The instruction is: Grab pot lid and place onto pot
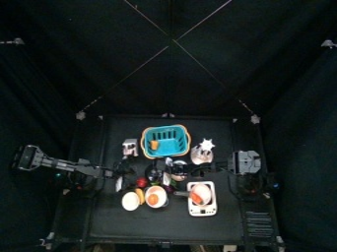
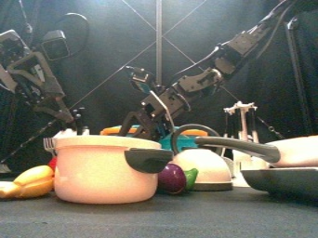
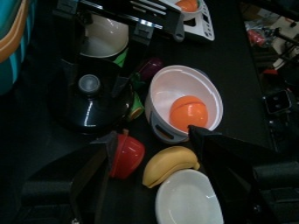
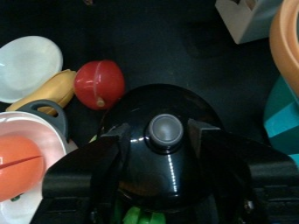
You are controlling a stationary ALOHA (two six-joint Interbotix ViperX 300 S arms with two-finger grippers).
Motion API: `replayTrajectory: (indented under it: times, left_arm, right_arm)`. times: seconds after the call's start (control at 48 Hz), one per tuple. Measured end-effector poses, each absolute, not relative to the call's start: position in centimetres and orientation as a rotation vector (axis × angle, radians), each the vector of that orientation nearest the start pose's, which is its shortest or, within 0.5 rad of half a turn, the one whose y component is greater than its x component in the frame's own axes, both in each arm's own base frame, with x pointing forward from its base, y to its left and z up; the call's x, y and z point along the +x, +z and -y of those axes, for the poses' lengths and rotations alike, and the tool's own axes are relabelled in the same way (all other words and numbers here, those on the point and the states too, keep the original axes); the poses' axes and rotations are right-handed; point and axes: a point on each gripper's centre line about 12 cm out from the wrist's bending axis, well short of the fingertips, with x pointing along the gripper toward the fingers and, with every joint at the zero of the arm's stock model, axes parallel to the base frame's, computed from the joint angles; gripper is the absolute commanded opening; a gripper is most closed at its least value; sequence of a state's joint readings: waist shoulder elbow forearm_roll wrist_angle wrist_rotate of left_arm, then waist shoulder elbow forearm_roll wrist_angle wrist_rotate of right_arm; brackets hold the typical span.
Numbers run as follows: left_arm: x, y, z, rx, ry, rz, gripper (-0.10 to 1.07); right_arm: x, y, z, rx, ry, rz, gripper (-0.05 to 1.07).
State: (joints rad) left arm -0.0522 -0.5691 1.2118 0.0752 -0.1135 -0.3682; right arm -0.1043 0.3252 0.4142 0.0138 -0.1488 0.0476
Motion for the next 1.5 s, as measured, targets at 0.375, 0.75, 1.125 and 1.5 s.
replayTrajectory:
  times: [0.375, 0.75, 1.125, 1.5]
  left_arm:
    - [23.0, 17.2, 1.3, -0.278, 0.02, -0.534, 0.98]
    - [23.0, 17.3, 1.3, -0.279, 0.022, -0.537, 0.98]
    - [22.1, 18.7, 1.2, -0.293, 0.016, -0.465, 0.98]
    - [21.5, 18.9, 0.7, -0.325, 0.042, -0.438, 0.98]
  right_arm:
    - [46.9, 12.3, 5.1, 0.089, -0.123, -0.591, 0.68]
    - [46.9, 12.3, 5.2, 0.08, -0.122, -0.593, 0.63]
    - [47.0, 12.4, 5.1, 0.022, -0.095, -0.588, 0.63]
    - [46.0, 15.0, 5.0, -0.003, -0.084, -0.521, 0.63]
